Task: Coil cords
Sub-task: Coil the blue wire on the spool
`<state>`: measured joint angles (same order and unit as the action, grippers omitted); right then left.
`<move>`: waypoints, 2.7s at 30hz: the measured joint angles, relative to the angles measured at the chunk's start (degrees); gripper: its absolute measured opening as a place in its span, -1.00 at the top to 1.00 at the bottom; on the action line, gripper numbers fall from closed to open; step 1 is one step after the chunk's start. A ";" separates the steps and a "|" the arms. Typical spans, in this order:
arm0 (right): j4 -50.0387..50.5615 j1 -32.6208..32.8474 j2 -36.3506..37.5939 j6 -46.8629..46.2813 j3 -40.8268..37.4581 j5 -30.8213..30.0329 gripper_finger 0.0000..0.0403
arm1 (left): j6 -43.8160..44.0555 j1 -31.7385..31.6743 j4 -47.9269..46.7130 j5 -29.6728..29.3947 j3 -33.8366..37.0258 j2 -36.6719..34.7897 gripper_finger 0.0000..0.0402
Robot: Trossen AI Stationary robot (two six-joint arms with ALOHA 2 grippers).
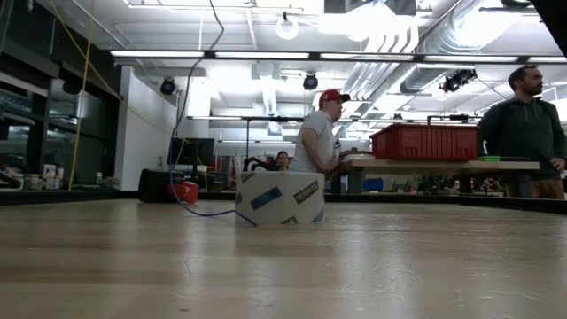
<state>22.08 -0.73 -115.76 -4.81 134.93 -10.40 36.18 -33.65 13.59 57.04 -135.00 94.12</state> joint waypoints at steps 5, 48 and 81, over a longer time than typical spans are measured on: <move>-2.46 0.10 -1.55 -4.18 -0.07 -1.46 0.67 | -0.41 0.00 0.26 -0.68 0.00 0.02 1.00; 5.16 3.46 0.79 0.67 -0.02 -15.69 0.96 | -1.90 -0.95 0.12 -2.34 0.00 -0.28 1.00; 22.68 8.91 18.36 9.39 0.00 -25.97 1.00 | 1.08 -3.71 -76.39 4.27 0.02 -7.62 1.00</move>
<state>44.76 8.18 -97.41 4.58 134.93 -36.37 37.26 -37.35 -62.80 61.31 -134.98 86.50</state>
